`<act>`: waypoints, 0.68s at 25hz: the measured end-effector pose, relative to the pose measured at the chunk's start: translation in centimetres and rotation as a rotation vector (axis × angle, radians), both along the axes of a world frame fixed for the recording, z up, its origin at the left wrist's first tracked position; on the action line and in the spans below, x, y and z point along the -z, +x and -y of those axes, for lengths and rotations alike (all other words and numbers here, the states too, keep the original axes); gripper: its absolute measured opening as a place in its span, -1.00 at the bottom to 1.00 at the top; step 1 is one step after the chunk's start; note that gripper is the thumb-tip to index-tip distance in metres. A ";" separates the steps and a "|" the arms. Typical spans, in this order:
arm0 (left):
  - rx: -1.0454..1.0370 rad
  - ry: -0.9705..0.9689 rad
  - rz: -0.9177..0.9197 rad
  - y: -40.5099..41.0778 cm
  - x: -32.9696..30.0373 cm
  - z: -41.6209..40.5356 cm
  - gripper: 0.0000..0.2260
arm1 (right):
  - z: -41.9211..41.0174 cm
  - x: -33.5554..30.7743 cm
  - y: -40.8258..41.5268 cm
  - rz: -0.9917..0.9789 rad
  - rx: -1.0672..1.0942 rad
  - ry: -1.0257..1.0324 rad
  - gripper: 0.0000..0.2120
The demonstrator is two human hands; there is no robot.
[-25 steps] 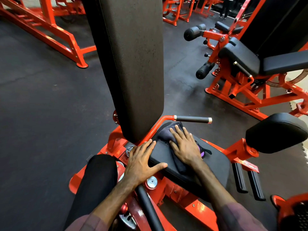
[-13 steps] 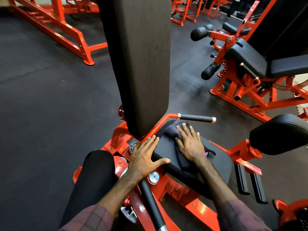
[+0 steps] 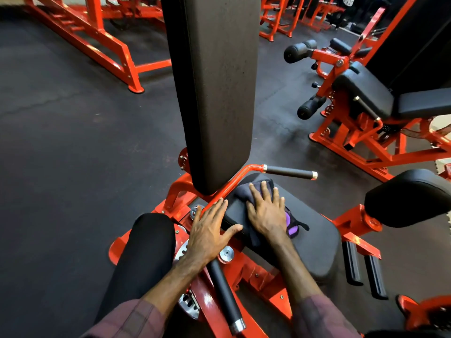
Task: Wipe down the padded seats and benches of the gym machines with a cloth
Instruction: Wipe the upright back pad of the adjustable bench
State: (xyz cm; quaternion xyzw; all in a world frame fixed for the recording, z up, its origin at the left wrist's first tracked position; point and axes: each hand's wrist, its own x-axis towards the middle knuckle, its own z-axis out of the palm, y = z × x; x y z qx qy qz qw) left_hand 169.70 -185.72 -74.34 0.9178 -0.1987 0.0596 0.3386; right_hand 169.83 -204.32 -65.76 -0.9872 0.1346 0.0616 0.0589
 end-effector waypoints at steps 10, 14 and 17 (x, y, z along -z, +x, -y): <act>0.007 -0.096 -0.020 0.4 1.1 -0.4 -0.21 | -1.6 0.7 -1.4 -0.008 -0.106 0.007 -0.39; 0.085 -0.020 -0.058 -0.2 1.7 -1.7 -0.15 | 0.7 0.3 -6.4 -0.035 -0.338 0.005 -0.37; 0.109 0.004 -0.077 -0.9 1.6 -2.5 -0.20 | 1.9 0.3 -5.0 -0.020 -0.156 -0.012 -0.35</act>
